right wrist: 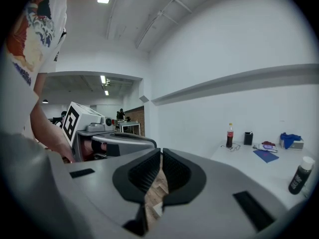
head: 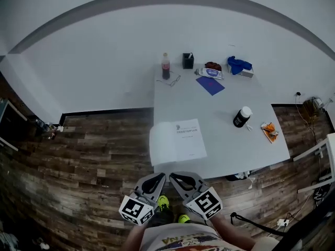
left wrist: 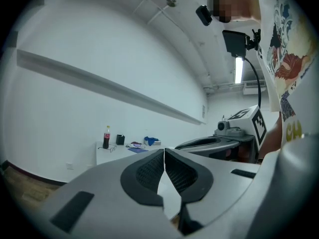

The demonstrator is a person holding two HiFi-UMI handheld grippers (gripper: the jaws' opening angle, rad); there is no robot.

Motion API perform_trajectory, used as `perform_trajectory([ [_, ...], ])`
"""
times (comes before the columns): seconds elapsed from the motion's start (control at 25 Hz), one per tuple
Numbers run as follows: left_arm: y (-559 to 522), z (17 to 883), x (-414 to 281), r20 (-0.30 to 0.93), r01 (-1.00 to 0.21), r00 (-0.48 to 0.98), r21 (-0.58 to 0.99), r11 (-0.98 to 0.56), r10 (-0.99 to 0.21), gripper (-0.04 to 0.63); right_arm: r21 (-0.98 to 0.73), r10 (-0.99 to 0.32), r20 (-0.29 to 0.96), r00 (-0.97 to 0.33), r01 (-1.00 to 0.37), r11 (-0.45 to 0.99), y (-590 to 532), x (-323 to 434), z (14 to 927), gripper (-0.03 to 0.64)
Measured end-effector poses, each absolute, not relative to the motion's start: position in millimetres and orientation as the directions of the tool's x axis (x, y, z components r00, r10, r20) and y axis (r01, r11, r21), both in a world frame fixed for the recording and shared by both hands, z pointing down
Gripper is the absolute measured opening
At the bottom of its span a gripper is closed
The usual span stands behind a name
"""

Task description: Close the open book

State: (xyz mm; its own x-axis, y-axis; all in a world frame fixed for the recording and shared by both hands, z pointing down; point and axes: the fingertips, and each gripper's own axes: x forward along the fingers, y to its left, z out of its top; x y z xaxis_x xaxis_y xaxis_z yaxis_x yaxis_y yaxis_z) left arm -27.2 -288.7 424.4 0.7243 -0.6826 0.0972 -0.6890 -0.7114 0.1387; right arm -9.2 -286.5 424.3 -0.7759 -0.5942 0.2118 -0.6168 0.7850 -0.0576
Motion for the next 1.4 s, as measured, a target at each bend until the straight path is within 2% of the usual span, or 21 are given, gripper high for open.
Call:
perform_trajectory([
  [0.6,-354,432,-60,0.091,-0.597,0.802,0.163,-0.786,-0.59,0.014,-0.066,-0.651,0.238,-0.721,-0.681,0.729,-354,-53,434,0.021],
  [1.4,-398,477,-65,0.152,-0.645,0.762,0.261,-0.718,-0.629,0.014,-0.06,-0.553,0.369,-0.747,-0.613,0.788,-390,-50,479,0.021],
])
